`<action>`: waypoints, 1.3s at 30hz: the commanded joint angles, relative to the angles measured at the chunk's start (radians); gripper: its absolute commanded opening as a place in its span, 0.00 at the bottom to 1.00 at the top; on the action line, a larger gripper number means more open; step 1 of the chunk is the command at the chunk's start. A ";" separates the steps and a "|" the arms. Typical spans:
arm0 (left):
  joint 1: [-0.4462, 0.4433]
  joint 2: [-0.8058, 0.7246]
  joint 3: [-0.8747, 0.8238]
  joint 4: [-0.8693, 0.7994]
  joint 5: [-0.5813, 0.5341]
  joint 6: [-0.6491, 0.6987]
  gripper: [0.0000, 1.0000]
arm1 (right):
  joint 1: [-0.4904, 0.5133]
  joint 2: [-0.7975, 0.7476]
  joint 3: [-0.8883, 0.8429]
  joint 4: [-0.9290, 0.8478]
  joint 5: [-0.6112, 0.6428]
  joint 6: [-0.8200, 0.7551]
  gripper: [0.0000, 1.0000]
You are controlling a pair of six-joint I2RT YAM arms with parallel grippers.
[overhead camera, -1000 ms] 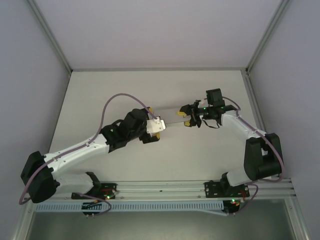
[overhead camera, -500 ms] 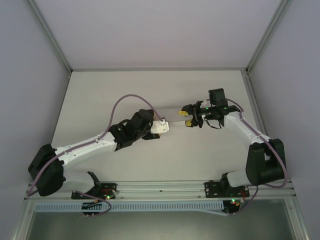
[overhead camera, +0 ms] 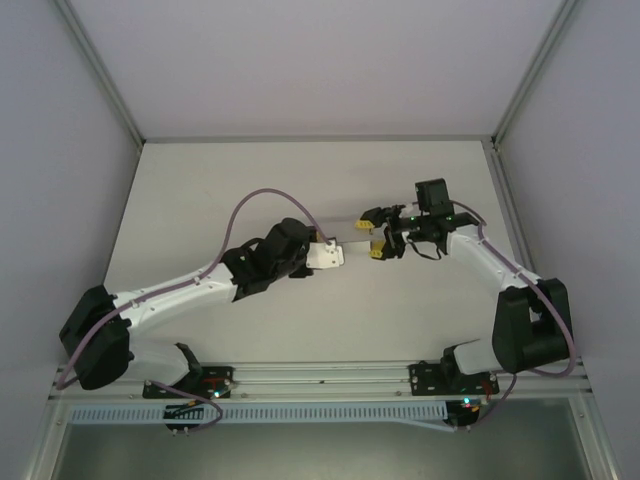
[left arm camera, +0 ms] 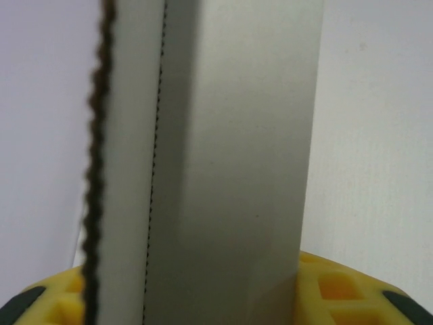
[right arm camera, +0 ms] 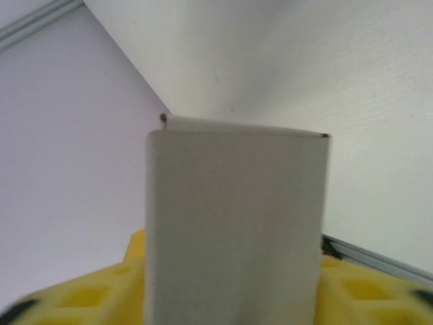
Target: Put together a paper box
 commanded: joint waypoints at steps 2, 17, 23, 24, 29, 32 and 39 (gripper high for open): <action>0.001 -0.005 0.041 0.051 0.029 -0.036 0.30 | 0.031 -0.053 -0.004 0.003 0.001 -0.021 1.00; 0.120 0.058 0.064 -0.308 0.259 -0.284 0.32 | -0.150 -0.355 -0.040 0.284 0.251 -0.776 1.00; 0.146 0.093 0.094 -0.353 0.343 -0.380 0.31 | -0.080 -0.308 -0.063 0.340 0.010 -1.108 0.87; 0.150 0.100 0.093 -0.358 0.348 -0.381 0.31 | -0.044 -0.284 -0.018 0.183 0.048 -1.253 0.87; 0.192 0.165 0.127 -0.384 0.410 -0.383 0.30 | 0.140 -0.130 0.128 -0.177 0.333 -1.578 0.79; 0.200 0.194 0.144 -0.405 0.461 -0.365 0.30 | 0.151 -0.059 0.159 -0.173 0.402 -1.582 0.77; 0.202 0.192 0.169 -0.434 0.476 -0.355 0.31 | 0.194 0.059 0.193 -0.254 0.390 -1.765 0.66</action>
